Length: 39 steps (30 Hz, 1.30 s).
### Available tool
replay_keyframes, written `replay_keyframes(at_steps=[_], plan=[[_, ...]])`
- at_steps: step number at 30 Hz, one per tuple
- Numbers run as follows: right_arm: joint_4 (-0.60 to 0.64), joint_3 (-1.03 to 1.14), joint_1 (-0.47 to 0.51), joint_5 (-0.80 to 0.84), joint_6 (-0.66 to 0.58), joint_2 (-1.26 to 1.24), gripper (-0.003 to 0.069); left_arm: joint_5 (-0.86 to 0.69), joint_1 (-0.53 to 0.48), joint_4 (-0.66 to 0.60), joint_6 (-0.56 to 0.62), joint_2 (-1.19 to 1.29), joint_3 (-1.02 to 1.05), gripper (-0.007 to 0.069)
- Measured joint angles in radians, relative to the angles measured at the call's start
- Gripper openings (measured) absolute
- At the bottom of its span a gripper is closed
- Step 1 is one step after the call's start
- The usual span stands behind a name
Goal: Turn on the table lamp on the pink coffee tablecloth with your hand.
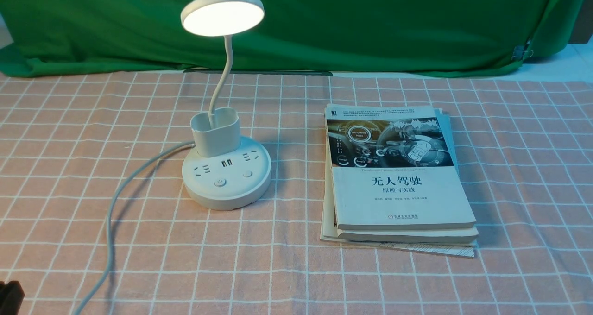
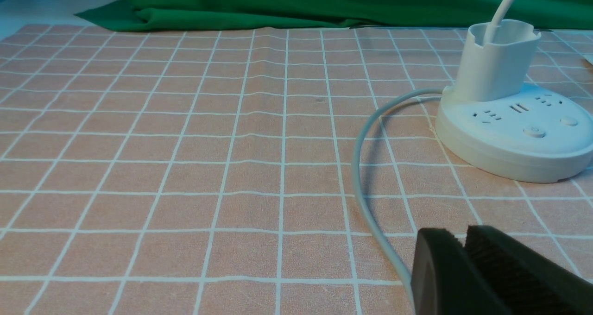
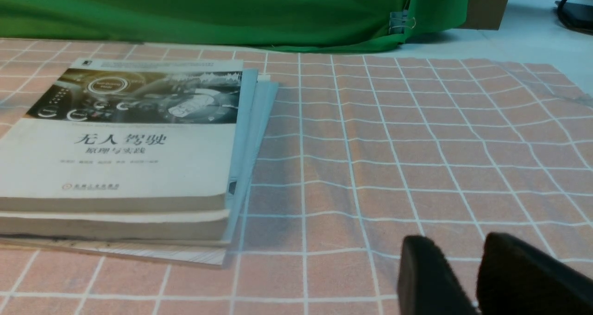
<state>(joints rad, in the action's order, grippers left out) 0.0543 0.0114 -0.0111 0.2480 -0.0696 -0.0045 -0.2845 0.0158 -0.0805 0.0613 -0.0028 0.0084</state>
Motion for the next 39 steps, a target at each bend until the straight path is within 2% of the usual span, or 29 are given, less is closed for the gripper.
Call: replay_keyframes(at_steps=[39], plan=[[0.0, 0.0, 0.0, 0.0, 0.0, 0.0, 0.0238, 0.0, 0.0, 0.0, 0.005, 0.0, 0.0, 0.0131]])
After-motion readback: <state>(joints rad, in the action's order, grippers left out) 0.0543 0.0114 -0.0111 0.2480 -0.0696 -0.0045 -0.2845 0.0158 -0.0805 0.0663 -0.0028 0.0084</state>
